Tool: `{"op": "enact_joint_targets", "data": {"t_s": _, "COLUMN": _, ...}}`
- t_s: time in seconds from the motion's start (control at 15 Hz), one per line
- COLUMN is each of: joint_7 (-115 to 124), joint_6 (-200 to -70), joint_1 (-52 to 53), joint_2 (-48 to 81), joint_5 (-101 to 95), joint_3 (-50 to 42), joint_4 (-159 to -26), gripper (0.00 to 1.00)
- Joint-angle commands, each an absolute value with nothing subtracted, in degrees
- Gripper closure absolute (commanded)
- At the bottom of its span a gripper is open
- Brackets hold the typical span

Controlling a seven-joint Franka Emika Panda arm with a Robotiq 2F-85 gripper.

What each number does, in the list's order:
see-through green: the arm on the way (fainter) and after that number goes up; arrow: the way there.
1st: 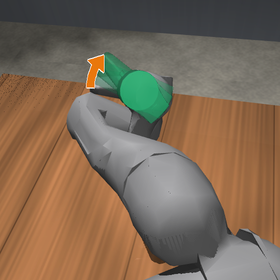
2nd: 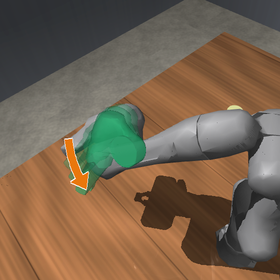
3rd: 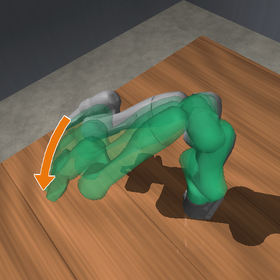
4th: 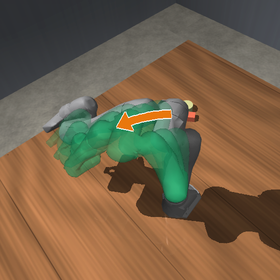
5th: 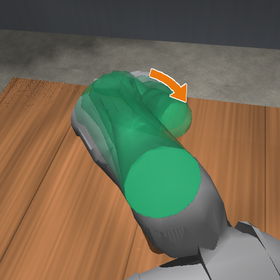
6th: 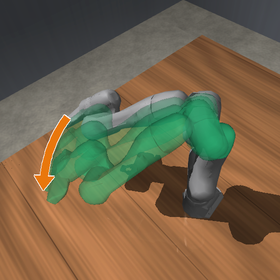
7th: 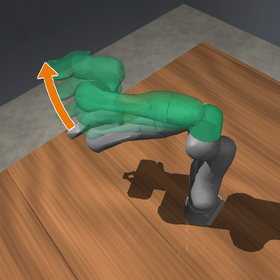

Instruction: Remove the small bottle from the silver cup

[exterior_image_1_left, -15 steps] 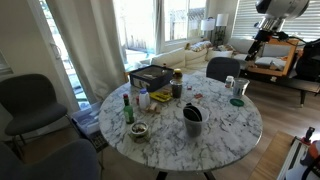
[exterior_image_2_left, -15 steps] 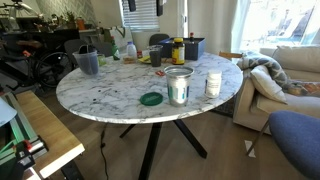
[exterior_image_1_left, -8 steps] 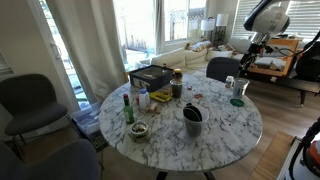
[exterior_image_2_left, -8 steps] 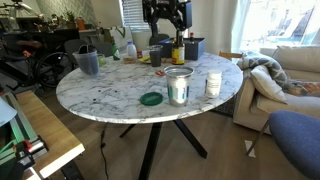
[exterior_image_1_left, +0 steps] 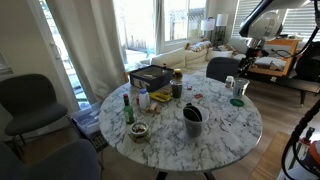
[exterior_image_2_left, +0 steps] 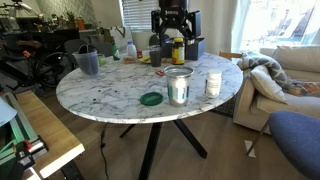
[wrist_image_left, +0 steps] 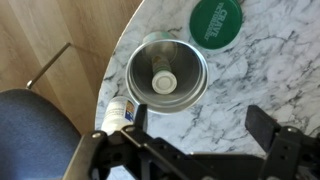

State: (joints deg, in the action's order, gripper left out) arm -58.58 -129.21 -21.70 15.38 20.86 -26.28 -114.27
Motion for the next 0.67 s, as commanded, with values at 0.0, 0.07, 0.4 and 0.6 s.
{"op": "enact_joint_targets", "data": {"t_s": 0.0, "joint_7": -54.16, "joint_6": -132.09, "joint_1": -24.46, "joint_2": 18.75, "joint_5": 15.07, "joint_3": -23.02, "joint_4": -114.08, "gripper": 0.06}}
{"op": "enact_joint_targets", "data": {"t_s": 0.07, "joint_7": -53.66, "joint_6": -132.75, "joint_1": -24.99, "joint_2": 19.19, "joint_5": 14.41, "joint_3": -22.36, "joint_4": -114.09, "gripper": 0.09}}
{"op": "enact_joint_targets", "data": {"t_s": 0.4, "joint_7": -53.19, "joint_6": -136.78, "joint_1": -27.66, "joint_2": 20.35, "joint_5": 14.64, "joint_3": -19.37, "joint_4": -113.91, "gripper": 0.50}}
{"op": "enact_joint_targets", "data": {"t_s": 0.6, "joint_7": -53.78, "joint_6": -139.12, "joint_1": -28.90, "joint_2": 21.09, "joint_5": 15.18, "joint_3": -17.80, "joint_4": -113.66, "gripper": 0.60}}
